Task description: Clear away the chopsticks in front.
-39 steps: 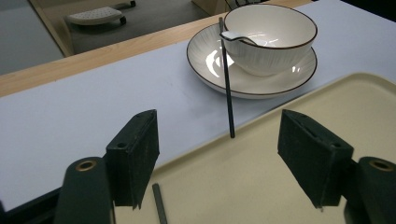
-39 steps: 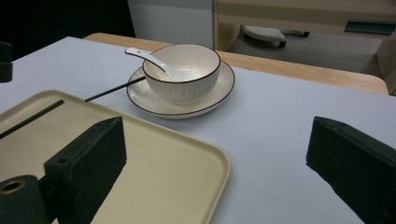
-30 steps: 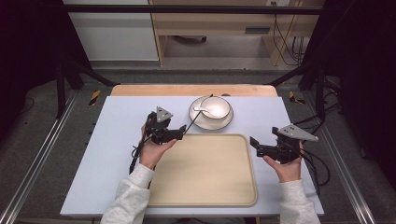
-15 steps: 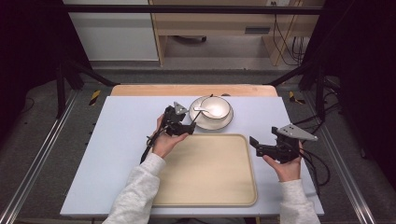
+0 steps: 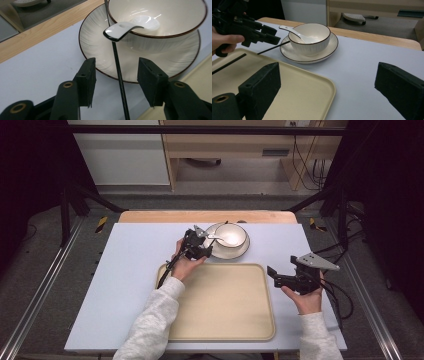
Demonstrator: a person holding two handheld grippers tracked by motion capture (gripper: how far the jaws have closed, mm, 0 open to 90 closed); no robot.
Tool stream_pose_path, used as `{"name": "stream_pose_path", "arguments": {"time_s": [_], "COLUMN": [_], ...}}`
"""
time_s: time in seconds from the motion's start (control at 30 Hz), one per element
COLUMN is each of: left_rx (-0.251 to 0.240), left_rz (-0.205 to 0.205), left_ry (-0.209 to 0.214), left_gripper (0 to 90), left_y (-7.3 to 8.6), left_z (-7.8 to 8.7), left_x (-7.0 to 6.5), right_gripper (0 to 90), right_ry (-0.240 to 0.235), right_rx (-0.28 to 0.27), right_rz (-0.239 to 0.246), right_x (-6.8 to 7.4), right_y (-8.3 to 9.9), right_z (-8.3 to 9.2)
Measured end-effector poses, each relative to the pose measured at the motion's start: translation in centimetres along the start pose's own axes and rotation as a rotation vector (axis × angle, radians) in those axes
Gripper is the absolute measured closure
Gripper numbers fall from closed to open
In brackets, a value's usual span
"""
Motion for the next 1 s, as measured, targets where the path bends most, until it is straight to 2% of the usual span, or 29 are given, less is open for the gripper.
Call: {"name": "stream_pose_path", "arguments": {"time_s": [0.13,0.3,0.4,0.47,0.5,0.63,0.67,0.77,0.87,1.0], "left_rx": [0.002,0.029,0.018,0.035,0.031,0.037,0.035,0.037,0.038,0.048], "left_rz": [0.004,0.006,0.016,0.013,0.027,0.036,0.055,0.065,0.066,0.058], "left_ry": [-0.001,0.018,0.021,0.026,0.028,0.021,0.022,0.023,0.013,-0.004], "left_gripper": [57.7,66.4,69.0,70.4,71.7,75.9,77.2,81.4,85.0,85.4], "left_y": [-0.2,0.1,-0.2,-0.1,-0.2,-0.1,0.0,0.2,0.2,0.2], "left_z": [-0.8,-1.8,-2.3,-2.6,-2.8,-3.3,-3.5,-3.7,-3.6,-3.5], "left_x": [0.1,-0.1,-0.3,-0.3,-0.4,-0.1,-0.1,0.0,0.1,0.0], "right_gripper": [7.0,7.0,7.0,7.1,7.1,7.2,7.2,7.2,7.2,7.2], "right_ry": [0.003,0.004,0.002,0.003,0.003,0.005,0.004,0.004,0.004,0.003], "right_rx": [0.001,0.002,0.002,0.002,0.003,0.002,0.003,0.006,0.007,0.004], "right_rz": [-0.001,0.003,-0.001,0.001,0.002,0.003,0.001,0.005,0.005,0.005], "right_x": [0.0,-0.1,0.0,0.0,0.0,-0.1,-0.1,-0.1,-0.1,0.0], "right_y": [0.0,0.0,0.0,0.0,0.0,0.0,0.1,0.1,0.1,0.1], "right_z": [0.0,0.0,-0.1,0.0,0.0,0.0,0.0,-0.1,-0.1,-0.1]}}
Point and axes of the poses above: each handheld gripper's, and its own axes: z roughly backward along the jaws, y roughly out of its underside, x roughly to its left, the point moved 9 cm from there along -z, roughly forward along the jaws, and after that the axes turned 9 degrees about -z, right-handed, at the moved point
